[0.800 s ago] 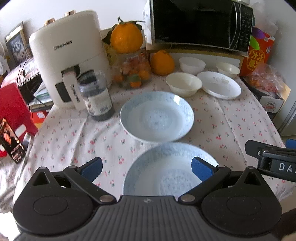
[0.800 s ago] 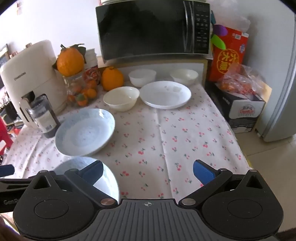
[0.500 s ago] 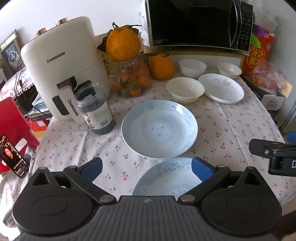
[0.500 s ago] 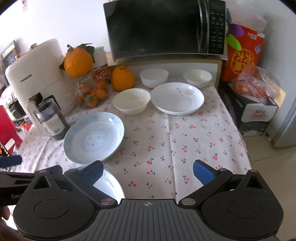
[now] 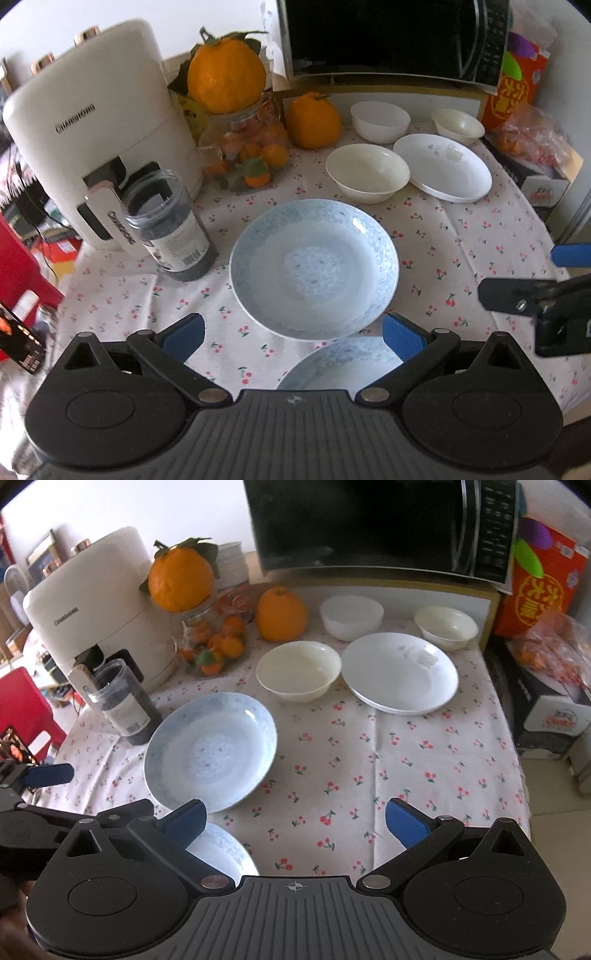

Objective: Organize plates and bowls
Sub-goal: 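Move both grippers to the rim of the nearer blue-patterned plate, then close both grippers on the blue-patterned plate rim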

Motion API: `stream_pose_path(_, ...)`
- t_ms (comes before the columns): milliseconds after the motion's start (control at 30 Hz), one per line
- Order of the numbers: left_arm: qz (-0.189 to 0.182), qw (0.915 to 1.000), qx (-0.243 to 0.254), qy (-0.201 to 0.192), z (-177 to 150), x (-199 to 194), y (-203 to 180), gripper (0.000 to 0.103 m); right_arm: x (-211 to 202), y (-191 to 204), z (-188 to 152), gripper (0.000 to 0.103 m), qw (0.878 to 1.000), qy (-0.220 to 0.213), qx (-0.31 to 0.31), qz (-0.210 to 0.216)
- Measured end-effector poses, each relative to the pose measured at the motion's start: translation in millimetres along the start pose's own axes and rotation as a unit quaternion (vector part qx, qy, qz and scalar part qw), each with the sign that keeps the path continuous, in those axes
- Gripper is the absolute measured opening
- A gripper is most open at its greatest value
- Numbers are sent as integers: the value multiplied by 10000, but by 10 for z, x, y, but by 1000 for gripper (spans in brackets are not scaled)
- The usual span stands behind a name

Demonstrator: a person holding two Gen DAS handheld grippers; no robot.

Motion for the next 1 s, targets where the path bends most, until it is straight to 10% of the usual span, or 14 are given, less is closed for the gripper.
stream_pose_path(167,193,9995,-87,-240,36,133,121,101,238,-61,-25,103,9999,26,57,83)
stream_pose_path(567,-557,9800,-1761,738,-20,745,471,91,716,-359,23,103,9874,323,1510,348)
stream_pose_path(1000,-736,9789,-1749,761,-67,1118,566,59,1218,-207,-184,81,9676,964,2268,542)
Point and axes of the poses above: each gripper's, at about its wrist camera, not at the fingertips, and x roughly the way its jaws point, y to its left, z to its top, the point moved 6 cm from there along x, roughly the way its jaws point, and after that the axes turned 15 degrees about -y, right-handed, at the moved point
